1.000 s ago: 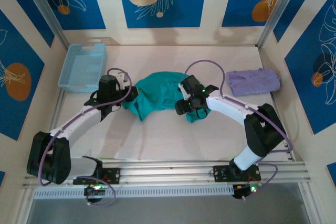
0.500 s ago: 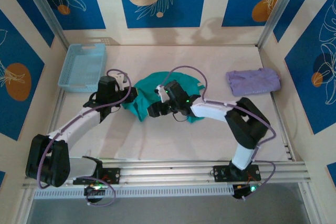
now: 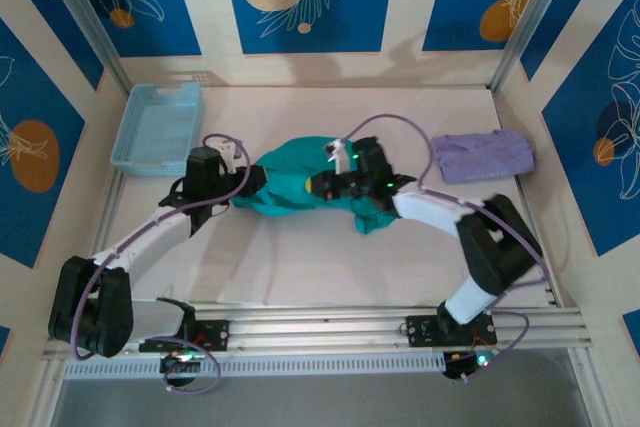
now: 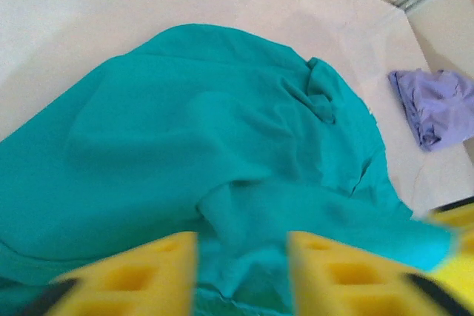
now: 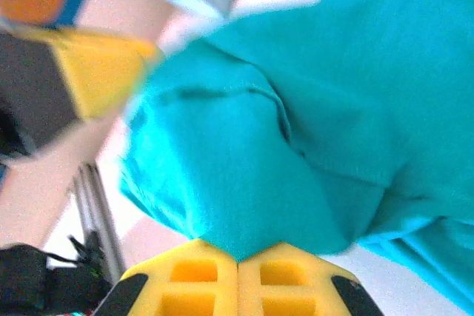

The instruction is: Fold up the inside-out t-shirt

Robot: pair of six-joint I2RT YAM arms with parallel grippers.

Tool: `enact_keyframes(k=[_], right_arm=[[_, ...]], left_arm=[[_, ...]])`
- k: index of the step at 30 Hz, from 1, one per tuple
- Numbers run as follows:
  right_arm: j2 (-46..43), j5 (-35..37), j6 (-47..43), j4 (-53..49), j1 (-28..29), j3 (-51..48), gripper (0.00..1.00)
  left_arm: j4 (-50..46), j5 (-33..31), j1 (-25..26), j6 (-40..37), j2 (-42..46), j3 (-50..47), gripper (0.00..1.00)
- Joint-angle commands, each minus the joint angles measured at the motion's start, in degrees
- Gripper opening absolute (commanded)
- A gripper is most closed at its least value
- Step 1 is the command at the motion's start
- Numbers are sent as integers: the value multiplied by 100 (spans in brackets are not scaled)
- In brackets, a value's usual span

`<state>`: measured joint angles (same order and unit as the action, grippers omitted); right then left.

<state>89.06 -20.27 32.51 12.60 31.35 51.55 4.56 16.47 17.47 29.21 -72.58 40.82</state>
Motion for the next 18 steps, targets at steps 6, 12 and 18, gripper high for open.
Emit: enact_keyframes(k=[6, 12, 18], right_arm=[[-915, -675, 160, -1301, -1155, -299, 0], [-802, -764, 124, -1409, -1506, -320, 0], [-671, -753, 115, -1332, -1527, -317, 0]], left_arm=[[-265, -765, 18, -534, 200, -369, 68], [-382, -851, 10, -558, -466, -319, 69], [-112, -623, 15, -513, -1529, 31, 65]])
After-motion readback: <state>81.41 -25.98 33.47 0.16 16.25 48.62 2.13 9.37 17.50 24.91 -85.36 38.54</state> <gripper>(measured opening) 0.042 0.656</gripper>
